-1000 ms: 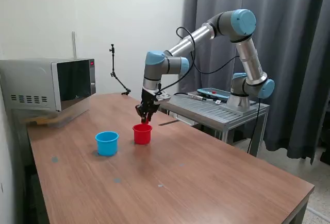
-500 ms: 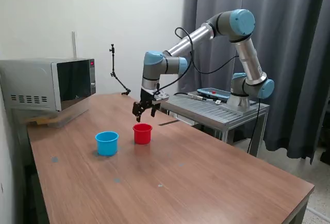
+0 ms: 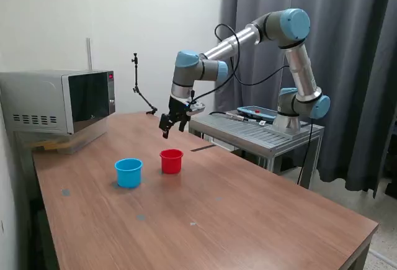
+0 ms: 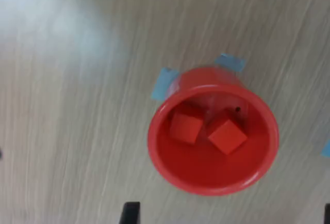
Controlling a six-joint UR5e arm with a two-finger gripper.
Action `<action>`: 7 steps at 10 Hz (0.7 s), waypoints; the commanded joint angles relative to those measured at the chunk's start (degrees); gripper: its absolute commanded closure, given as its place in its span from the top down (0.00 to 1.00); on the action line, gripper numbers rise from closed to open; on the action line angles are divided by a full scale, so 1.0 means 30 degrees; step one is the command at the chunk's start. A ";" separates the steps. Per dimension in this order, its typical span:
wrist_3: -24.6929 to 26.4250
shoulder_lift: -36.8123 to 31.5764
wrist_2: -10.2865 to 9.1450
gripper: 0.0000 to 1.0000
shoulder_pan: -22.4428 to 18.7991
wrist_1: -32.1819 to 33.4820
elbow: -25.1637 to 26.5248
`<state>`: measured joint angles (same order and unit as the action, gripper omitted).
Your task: Place red objects in the red bin, and blue objects in the blue bin.
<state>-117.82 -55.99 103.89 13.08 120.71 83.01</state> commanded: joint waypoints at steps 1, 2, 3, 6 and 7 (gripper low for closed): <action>-0.4071 -0.1429 -0.0059 1.00 -0.0229 -0.1179 0.0162; -0.5275 -0.2016 -0.0088 1.00 -0.1158 -0.1620 0.0163; -0.6041 -0.2660 -0.0089 1.00 -0.1487 -0.2146 0.0192; -0.6805 -0.4418 -0.0264 1.00 -0.2515 -0.4172 0.0250; -0.8115 -0.4772 -0.0322 1.00 -0.3531 -0.4202 0.0222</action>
<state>-138.27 -68.13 103.14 5.39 109.25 83.65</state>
